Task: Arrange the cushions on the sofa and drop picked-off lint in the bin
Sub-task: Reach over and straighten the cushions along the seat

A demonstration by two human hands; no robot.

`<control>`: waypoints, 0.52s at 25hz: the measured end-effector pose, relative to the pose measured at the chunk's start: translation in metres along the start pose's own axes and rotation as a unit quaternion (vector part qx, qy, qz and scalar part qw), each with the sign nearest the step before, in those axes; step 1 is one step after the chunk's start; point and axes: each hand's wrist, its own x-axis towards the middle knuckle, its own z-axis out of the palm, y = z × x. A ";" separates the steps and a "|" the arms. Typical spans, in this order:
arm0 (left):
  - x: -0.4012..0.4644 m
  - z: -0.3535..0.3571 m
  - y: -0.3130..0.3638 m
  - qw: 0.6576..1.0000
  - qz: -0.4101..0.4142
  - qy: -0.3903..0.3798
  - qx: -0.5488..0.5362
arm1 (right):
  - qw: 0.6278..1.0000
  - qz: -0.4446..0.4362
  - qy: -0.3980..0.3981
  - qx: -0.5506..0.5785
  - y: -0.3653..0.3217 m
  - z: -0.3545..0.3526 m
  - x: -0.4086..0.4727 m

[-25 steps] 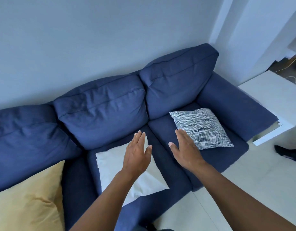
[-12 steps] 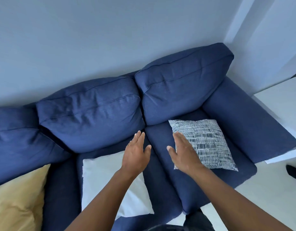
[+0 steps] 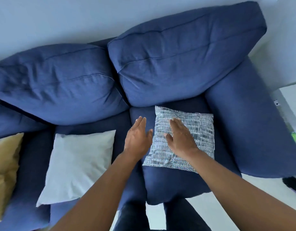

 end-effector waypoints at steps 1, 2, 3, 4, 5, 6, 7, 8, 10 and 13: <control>0.008 0.009 0.001 1.000 -0.011 -0.006 -0.001 | 1.000 0.001 -0.009 -0.001 0.008 0.004 0.011; 0.016 0.017 0.000 1.000 -0.020 -0.013 0.000 | 1.000 0.005 -0.014 -0.002 0.015 0.008 0.021; 0.026 0.026 -0.003 0.999 -0.030 -0.020 -0.005 | 1.000 0.010 -0.020 0.001 0.024 0.014 0.034; 0.038 0.036 -0.007 0.999 -0.043 -0.024 -0.010 | 1.000 0.013 -0.025 0.004 0.035 0.021 0.049; 0.052 0.047 -0.013 0.998 -0.057 -0.027 -0.016 | 0.999 0.018 -0.029 0.005 0.046 0.028 0.065; 0.067 0.059 -0.020 0.997 -0.070 -0.030 -0.019 | 0.999 0.023 -0.030 0.001 0.058 0.036 0.081; 0.084 0.072 -0.028 0.996 -0.082 -0.033 -0.022 | 0.999 0.027 -0.027 -0.005 0.072 0.042 0.099; 0.103 0.088 -0.038 0.995 -0.092 -0.037 -0.021 | 0.999 0.031 -0.022 -0.010 0.087 0.050 0.119; 0.140 0.115 -0.056 0.992 -0.115 -0.046 -0.020 | 0.999 0.039 -0.002 -0.017 0.112 0.063 0.158; 0.198 0.165 -0.084 0.988 -0.147 -0.052 -0.008 | 0.998 0.063 0.012 -0.013 0.144 0.093 0.213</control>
